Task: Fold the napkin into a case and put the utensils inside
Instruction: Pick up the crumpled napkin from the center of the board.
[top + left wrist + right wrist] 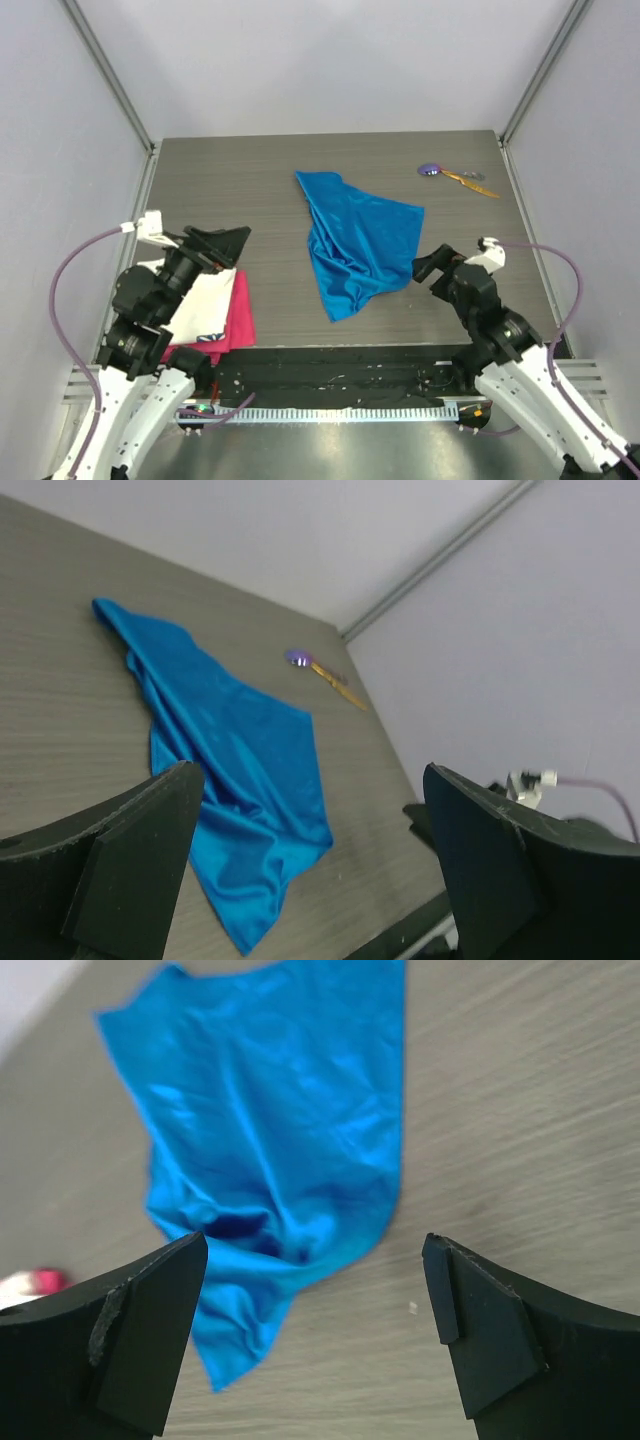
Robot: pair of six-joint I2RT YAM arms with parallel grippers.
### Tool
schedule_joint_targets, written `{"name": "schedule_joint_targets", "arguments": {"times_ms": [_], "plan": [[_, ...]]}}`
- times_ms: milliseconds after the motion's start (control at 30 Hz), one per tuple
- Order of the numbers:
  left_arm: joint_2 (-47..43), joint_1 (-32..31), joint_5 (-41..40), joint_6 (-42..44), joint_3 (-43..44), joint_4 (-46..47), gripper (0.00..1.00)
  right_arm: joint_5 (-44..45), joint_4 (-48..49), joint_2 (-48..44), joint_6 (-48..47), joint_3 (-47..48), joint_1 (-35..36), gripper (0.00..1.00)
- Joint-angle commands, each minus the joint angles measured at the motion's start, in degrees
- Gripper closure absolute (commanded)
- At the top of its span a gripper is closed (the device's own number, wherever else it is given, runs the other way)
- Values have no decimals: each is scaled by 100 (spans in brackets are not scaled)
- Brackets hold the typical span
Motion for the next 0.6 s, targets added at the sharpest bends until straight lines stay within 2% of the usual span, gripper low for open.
{"name": "schedule_joint_targets", "arguments": {"times_ms": [0,33,133,167,233,267,300,367,400,500,567], "plan": [[1035,1,1052,420,160,-144,5,176,58,1654,-797,1061,-16,0],[1353,-16,1175,533,240,-248,6,184,58,2206,-894,1254,-16,0],[2373,-270,1414,596,416,-355,6,264,84,2913,-1297,1922,-95,0],[2567,-811,1292,666,451,-364,6,203,102,3385,-1412,2263,-243,0],[3086,-1551,135,963,634,-486,6,-104,93,3818,-1658,2581,-638,0],[3296,-2416,-487,1078,705,-565,6,-445,171,4186,-1694,2800,-893,1],[3481,-2773,-1320,1175,819,-635,6,-1162,198,4416,-1807,2907,-1504,0],[4175,-3441,-2011,1412,1196,-952,9,-1572,225,4776,-1940,3249,-1878,0],[4412,-3879,-2171,1448,1320,-1039,11,-1495,199,5144,-2027,3381,-1967,0],[5457,-4601,-2681,1580,1760,-1242,16,-1004,-3,5821,-2441,3935,-2038,0],[6202,-4849,-3068,1624,2015,-1452,18,-581,-169,6200,-2608,4303,-2064,0]]}}
